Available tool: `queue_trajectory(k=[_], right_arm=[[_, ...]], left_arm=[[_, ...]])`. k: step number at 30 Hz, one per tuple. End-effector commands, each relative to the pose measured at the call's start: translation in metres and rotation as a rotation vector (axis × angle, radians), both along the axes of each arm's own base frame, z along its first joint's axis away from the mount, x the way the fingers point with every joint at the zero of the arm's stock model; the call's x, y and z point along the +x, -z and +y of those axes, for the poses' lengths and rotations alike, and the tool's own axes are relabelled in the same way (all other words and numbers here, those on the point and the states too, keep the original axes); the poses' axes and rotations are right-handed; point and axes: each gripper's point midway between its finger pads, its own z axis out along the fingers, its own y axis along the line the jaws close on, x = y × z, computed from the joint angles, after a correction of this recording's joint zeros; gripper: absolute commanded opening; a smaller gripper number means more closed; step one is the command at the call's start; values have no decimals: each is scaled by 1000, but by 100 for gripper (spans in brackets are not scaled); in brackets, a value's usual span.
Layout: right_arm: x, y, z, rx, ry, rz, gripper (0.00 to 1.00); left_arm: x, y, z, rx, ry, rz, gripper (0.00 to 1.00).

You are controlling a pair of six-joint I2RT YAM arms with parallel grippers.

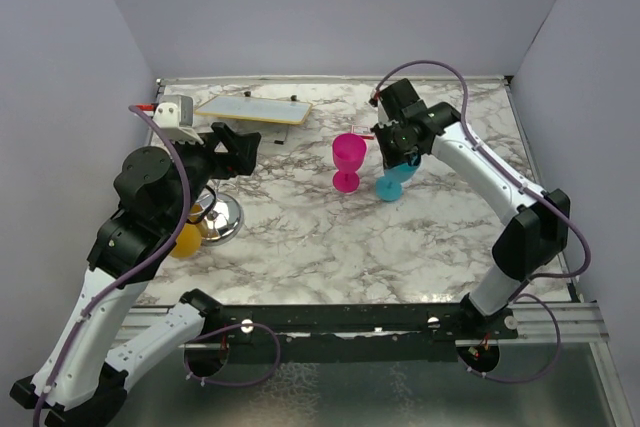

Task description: Take the wine glass off the wine glass rack

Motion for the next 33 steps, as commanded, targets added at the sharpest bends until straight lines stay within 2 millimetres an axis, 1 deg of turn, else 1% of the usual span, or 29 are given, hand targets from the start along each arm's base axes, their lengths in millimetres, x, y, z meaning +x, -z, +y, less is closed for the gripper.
queue_trajectory(k=[1, 8, 15, 22, 24, 26, 28, 31, 33], right_arm=[[16, 1, 4, -46, -1, -27, 1], [28, -1, 6, -78, -1, -51, 1], [32, 4, 7, -92, -3, -55, 1], [32, 3, 9, -80, -12, -59, 2], [32, 0, 10, -72, -15, -65, 4], [32, -2, 12, -61, -22, -75, 11], [32, -6, 13, -48, -26, -87, 15], [31, -16, 16, -24, -35, -102, 23], [30, -25, 15, -14, -36, -116, 25]], left_arm=[[3, 1, 8, 20, -41, -11, 83], [2, 2, 10, 23, -45, -7, 83], [1, 3, 11, 29, -50, -4, 83], [1, 2, 11, 26, -48, 3, 83], [0, -1, 11, 23, -46, 3, 83], [-1, -3, 11, 19, -45, 4, 83], [-3, -5, 11, 16, -44, 5, 83], [-4, -7, 12, 14, -44, 11, 83], [-5, -8, 13, 12, -46, 18, 83]])
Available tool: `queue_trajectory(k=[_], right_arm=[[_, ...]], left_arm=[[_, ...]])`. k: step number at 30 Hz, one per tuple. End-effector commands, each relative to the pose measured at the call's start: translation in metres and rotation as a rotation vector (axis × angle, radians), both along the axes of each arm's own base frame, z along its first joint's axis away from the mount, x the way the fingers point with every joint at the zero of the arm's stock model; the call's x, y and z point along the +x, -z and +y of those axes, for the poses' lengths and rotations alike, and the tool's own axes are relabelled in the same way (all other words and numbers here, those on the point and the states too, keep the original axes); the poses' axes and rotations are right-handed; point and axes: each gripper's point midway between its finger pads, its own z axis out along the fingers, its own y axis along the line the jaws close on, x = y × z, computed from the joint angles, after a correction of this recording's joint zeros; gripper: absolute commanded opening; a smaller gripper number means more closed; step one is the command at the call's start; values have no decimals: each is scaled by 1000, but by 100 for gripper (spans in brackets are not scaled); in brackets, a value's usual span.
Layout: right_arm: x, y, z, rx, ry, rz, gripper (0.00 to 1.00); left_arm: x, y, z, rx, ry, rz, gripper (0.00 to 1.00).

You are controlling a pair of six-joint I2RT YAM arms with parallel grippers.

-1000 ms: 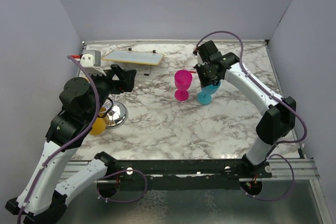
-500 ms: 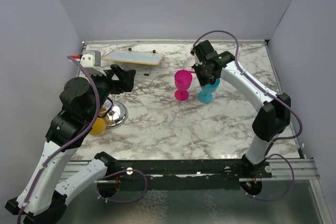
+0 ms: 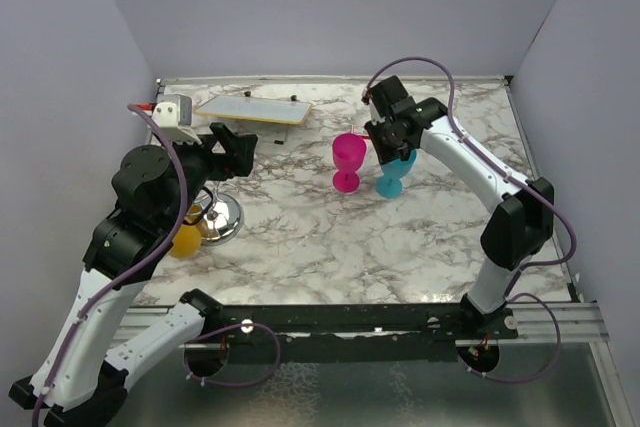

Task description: Take the wine glass off the wine glass rack

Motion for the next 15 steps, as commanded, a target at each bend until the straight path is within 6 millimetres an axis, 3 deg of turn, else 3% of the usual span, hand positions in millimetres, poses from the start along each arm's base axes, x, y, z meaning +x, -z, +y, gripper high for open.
queue_trajectory(k=[1, 8, 10, 15], right_arm=[[3, -43, 8, 73, -21, -97, 27], [-17, -126, 15, 259, -117, -295, 48], [-30, -142, 21, 336, -176, -348, 56], [-72, -172, 44, 569, -361, -431, 72]], left_arm=[[-5, -13, 7, -20, -21, -9, 83], [-7, -17, 9, -13, -28, 8, 83], [-10, -29, 11, -21, -30, -10, 83], [-11, -36, 15, 2, -43, -8, 83]])
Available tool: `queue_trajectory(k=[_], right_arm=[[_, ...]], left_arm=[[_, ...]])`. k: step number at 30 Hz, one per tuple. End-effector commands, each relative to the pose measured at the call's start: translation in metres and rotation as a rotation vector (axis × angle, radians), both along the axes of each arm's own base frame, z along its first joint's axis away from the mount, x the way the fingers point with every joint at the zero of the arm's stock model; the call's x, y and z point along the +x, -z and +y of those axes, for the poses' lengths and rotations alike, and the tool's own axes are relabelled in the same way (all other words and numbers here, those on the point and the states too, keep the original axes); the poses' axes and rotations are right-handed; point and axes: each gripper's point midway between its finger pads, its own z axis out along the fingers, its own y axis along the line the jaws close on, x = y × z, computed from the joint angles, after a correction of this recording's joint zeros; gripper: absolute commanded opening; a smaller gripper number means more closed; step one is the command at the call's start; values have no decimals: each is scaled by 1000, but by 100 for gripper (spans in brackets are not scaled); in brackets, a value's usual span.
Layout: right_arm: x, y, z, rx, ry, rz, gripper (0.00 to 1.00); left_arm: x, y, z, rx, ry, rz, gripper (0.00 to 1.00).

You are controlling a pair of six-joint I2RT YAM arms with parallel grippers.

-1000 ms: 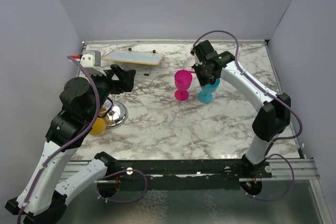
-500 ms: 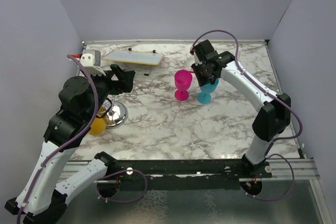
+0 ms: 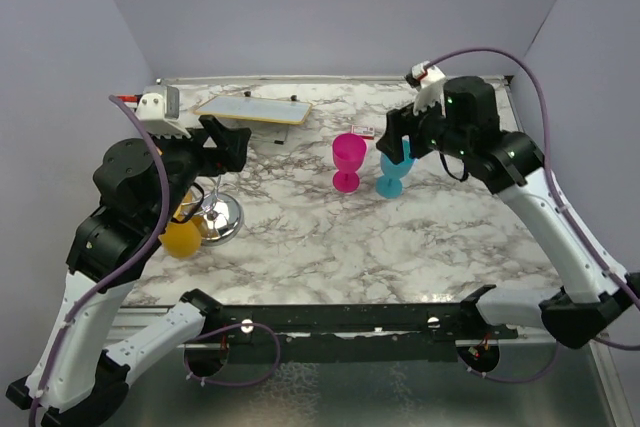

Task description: Take the wine glass off the wine glass rack

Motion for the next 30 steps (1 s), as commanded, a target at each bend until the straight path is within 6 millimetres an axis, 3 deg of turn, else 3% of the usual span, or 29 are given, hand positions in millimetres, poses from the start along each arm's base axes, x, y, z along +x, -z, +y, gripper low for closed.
queue_trajectory(k=[1, 5, 8, 14, 18, 22, 30], right_arm=[[-33, -26, 41, 218, -261, -95, 74], [-69, -40, 70, 438, -458, -95, 77], [-84, -41, 94, 534, -561, -62, 79], [-115, -29, 168, 519, -655, -58, 82], [-129, -10, 204, 499, -666, -51, 82], [-117, 9, 227, 483, -605, -32, 81], [-106, 35, 272, 430, -606, 15, 65]], left_arm=[[-3, -10, 12, 22, -45, 0, 83], [-10, -20, 17, 16, -47, -18, 83], [-15, -29, 21, 16, -47, -38, 83], [-18, -31, 25, 14, -61, -28, 84], [-17, -27, 26, -1, -79, -14, 84], [-14, -28, 27, -15, -96, -9, 84], [-14, -38, 28, -20, -103, -20, 85]])
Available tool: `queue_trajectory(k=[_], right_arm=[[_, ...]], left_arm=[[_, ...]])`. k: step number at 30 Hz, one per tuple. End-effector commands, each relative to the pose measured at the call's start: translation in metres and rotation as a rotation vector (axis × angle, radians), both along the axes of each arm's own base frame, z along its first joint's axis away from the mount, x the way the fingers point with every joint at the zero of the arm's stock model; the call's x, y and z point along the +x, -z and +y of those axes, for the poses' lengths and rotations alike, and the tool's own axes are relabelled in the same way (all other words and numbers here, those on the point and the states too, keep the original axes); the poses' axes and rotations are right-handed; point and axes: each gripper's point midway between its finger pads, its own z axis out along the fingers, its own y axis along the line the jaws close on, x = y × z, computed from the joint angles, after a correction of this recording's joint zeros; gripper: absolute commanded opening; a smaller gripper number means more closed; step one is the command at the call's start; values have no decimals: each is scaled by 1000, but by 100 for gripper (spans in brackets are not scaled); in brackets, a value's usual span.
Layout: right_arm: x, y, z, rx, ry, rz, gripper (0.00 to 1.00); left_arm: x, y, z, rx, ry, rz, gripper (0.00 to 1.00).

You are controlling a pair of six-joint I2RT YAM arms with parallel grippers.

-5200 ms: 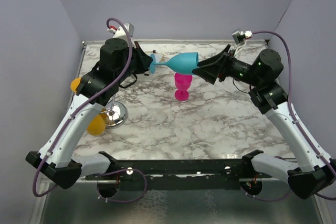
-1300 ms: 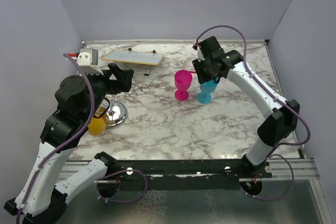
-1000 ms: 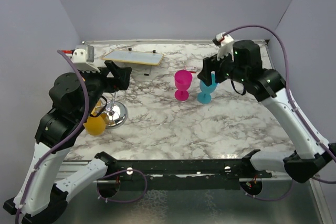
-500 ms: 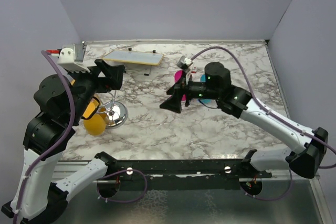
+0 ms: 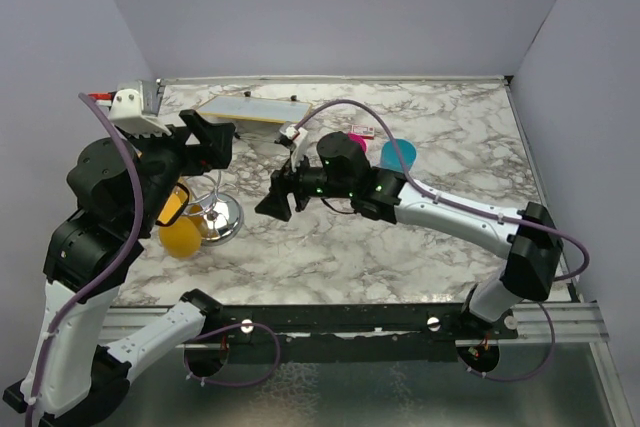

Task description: Take the wine glass off the wine glass rack

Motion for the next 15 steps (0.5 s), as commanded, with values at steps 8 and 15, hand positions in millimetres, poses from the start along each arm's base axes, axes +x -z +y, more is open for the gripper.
queue_trajectory(k=[8, 15], right_arm=[[21, 1, 59, -17, 82, -95, 47], [30, 13, 72, -89, 136, -155, 36]], left_arm=[[0, -5, 9, 17, -37, -23, 85], [-3, 4, 2, -17, 4, -30, 85]])
